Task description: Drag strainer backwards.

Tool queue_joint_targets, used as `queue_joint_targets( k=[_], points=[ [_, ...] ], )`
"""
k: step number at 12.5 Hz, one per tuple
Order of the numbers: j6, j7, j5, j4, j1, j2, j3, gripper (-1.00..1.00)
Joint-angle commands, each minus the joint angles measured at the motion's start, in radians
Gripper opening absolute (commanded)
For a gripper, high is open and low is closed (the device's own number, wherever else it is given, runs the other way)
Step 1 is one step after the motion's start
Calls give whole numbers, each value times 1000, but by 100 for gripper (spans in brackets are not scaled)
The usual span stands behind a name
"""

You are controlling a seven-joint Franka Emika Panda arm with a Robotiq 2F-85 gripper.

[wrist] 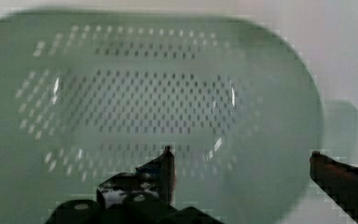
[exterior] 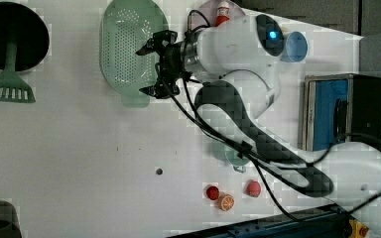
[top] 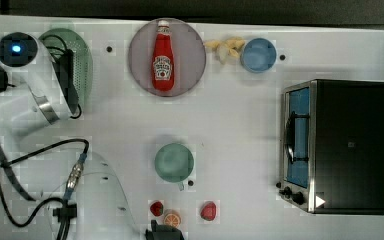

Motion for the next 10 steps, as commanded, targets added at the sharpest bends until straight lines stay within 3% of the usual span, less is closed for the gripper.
queue_joint_targets(
  k=[1,5,10],
  points=[
    [7,55,-3,65,92,36,-62,100],
    [10,55,0,93,189,110,-168,100],
    [-38,56,22,62,212,107,-175,100]
  ],
)
